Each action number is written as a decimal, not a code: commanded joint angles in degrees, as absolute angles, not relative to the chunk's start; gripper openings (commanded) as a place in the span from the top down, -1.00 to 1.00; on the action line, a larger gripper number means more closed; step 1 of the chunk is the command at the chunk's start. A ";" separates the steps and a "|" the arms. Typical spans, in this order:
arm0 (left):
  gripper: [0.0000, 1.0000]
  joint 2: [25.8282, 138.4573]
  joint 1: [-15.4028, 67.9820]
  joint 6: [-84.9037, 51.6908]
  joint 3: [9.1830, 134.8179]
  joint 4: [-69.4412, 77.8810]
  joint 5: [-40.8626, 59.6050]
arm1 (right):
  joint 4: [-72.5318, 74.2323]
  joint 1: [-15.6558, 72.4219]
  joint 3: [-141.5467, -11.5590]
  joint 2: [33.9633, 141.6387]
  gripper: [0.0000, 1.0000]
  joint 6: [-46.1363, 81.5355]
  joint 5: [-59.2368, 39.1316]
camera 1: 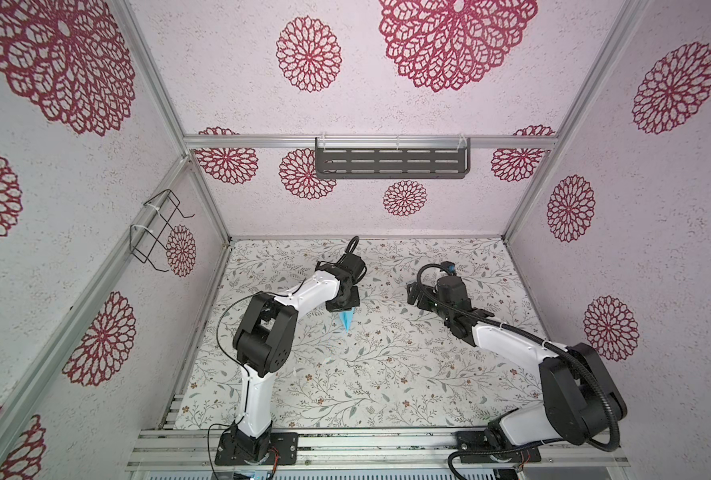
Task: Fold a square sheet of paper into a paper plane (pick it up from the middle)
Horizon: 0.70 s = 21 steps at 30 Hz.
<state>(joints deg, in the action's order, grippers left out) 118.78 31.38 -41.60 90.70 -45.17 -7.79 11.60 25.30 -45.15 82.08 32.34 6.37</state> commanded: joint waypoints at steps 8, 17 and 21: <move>0.78 129.54 32.65 -41.97 103.54 -50.92 -10.26 | 10.81 22.31 -41.77 77.52 -0.98 27.94 6.80; 0.51 132.93 32.64 -40.89 106.13 -53.27 -10.46 | 11.49 21.51 -40.73 77.99 -0.98 29.57 4.94; 0.47 133.79 32.68 -40.64 106.04 -53.51 -9.87 | 12.07 21.40 -40.74 78.64 -0.98 30.48 3.99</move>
<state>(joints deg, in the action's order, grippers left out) 132.14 32.36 -40.62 105.06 -52.10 -9.34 10.44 21.85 -40.56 79.31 29.71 5.02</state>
